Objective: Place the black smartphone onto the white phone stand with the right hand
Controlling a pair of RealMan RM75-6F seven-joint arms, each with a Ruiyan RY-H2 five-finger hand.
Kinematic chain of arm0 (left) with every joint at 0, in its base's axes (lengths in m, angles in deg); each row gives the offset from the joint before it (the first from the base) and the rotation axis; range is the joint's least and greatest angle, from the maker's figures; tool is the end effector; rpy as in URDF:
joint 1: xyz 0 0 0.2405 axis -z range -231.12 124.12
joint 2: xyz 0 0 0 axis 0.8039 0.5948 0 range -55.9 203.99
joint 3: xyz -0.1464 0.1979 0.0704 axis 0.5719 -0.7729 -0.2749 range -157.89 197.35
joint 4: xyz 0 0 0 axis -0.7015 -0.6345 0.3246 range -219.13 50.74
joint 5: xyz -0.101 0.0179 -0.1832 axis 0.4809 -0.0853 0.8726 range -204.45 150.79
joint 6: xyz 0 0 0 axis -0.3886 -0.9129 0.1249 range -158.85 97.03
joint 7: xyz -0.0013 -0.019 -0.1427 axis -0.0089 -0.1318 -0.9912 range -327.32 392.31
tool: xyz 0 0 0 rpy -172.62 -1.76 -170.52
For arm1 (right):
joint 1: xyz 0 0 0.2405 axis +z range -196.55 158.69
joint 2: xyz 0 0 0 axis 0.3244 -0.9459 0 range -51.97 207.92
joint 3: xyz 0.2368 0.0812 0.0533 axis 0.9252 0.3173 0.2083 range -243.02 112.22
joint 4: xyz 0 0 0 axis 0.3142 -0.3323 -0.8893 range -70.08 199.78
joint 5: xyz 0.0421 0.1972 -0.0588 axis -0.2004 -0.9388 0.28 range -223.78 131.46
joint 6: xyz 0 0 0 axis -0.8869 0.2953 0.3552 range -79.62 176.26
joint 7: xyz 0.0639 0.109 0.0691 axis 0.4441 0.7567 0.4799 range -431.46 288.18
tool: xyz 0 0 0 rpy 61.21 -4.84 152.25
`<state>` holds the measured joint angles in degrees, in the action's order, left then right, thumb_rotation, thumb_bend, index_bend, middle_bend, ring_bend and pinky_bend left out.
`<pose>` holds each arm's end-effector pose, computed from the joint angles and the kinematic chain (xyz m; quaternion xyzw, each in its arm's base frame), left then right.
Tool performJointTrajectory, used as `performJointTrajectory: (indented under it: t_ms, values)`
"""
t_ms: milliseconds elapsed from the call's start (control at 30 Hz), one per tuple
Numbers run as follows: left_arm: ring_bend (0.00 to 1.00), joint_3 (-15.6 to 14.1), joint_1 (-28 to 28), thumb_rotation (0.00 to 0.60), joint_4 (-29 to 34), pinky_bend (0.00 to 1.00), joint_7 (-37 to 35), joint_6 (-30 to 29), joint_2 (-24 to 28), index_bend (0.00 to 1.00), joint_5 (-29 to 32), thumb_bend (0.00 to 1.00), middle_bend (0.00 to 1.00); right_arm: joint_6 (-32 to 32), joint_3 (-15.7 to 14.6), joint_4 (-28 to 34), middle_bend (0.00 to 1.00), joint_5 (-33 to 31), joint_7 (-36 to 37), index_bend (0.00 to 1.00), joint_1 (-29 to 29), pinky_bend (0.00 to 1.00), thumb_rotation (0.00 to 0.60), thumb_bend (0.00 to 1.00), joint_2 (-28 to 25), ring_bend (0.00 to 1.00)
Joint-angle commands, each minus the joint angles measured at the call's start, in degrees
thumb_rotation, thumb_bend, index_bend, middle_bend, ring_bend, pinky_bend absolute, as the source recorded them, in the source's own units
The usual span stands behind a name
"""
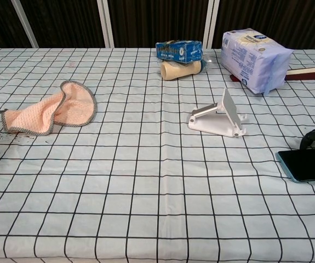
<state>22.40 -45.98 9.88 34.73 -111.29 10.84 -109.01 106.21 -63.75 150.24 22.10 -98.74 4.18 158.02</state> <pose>-0.3110 0.1938 0.1536 -0.6050 -0.4059 -0.3601 0.5827 -0.2902 -0.2558 0.0221 0.7488 -0.3818 0.2004 0.5034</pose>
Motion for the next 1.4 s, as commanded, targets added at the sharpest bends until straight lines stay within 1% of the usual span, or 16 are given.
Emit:
performJointTrajectory:
  t_ms: [33,133,300,433,533,567,600,633,733,800,1000,1167,1300,1400]
  values:
    - [0.00,0.0,0.0,0.600,0.0,0.00,0.0,0.0,0.0,0.00,0.0,0.00,0.00,0.7,0.0,0.9,0.51,0.7,1.0,0.61,-0.2,0.15,0.600,0.69,-0.7,0.40]
    - [0.00,0.0,0.0,0.600,0.1,0.00,0.0,0.0,0.0,0.00,0.0,0.00,0.00,1.5,0.0,2.2,0.51,1.6,2.6,0.62,-0.5,0.15,0.600,0.70,-1.6,0.43]
    - [0.00,0.0,0.0,0.600,0.1,0.00,0.1,0.0,0.0,0.00,0.0,0.00,0.00,2.4,0.5,4.0,0.53,2.0,5.7,0.63,-1.0,0.16,0.600,0.71,-2.6,0.44]
    - [0.00,0.0,0.0,0.600,0.1,0.00,0.1,0.0,0.0,0.00,0.0,0.00,0.00,3.1,1.5,6.2,0.53,1.9,9.4,0.63,-1.4,0.17,0.600,0.72,-3.4,0.44]
    - [0.00,0.0,0.0,0.600,0.0,0.00,0.1,-0.1,-0.1,0.00,-0.1,0.00,0.00,4.0,3.0,8.4,0.53,1.3,13.3,0.63,-1.9,0.17,0.600,0.72,-3.9,0.44]
    - [0.00,0.0,0.0,0.600,0.1,0.00,0.0,-0.2,-0.1,0.00,-0.1,0.00,0.00,5.1,5.4,10.7,0.53,-0.2,17.9,0.63,-2.4,0.17,0.600,0.72,-3.5,0.44]
    - [0.00,0.0,0.0,0.600,0.1,0.00,0.0,-0.2,-0.1,0.00,-0.1,0.00,0.00,5.3,6.6,11.8,0.52,-1.4,20.4,0.63,-2.5,0.17,0.600,0.72,-3.3,0.44]
    - [0.00,0.0,0.0,0.600,0.0,0.00,0.0,-0.2,-0.1,0.00,-0.2,0.00,0.00,5.3,7.5,12.6,0.52,-2.3,22.0,0.63,-2.6,0.17,0.600,0.73,-3.2,0.44]
    - [0.00,-0.1,0.0,0.600,0.0,0.00,-0.2,-0.3,-0.1,0.00,-0.3,0.00,0.00,4.9,11.6,16.1,0.52,-7.4,28.6,0.63,-2.5,0.17,0.600,0.74,-2.4,0.44]
    - [0.00,-0.1,0.0,0.600,0.0,0.00,-0.3,-0.3,-0.1,0.00,-0.4,0.00,0.00,4.8,13.3,17.1,0.52,-9.3,30.6,0.63,-2.2,0.17,0.600,0.74,-1.7,0.44]
    - [0.00,-0.2,0.0,0.600,0.0,0.00,-0.9,-0.3,0.1,0.00,-0.7,0.00,0.00,6.8,17.0,16.8,0.51,-13.3,32.3,0.63,-0.6,0.17,0.600,0.74,2.5,0.43]
    - [0.00,-0.3,0.1,0.600,0.1,0.00,-1.6,0.0,0.3,0.00,-0.9,0.00,0.00,7.6,19.8,15.9,0.51,-18.2,32.5,0.63,1.0,0.17,0.600,0.74,6.0,0.43]
    - [0.00,-0.4,0.1,0.600,0.3,0.00,-2.2,0.2,0.5,0.00,-0.9,0.00,0.00,8.8,21.0,14.0,0.51,-20.1,32.7,0.63,2.0,0.17,0.600,0.74,9.0,0.43]
    - [0.00,-0.4,0.1,0.600,0.3,0.00,-2.6,0.2,0.6,0.00,-1.0,0.00,0.00,9.9,21.2,11.9,0.51,-19.3,33.4,0.63,2.4,0.17,0.600,0.74,11.2,0.43]
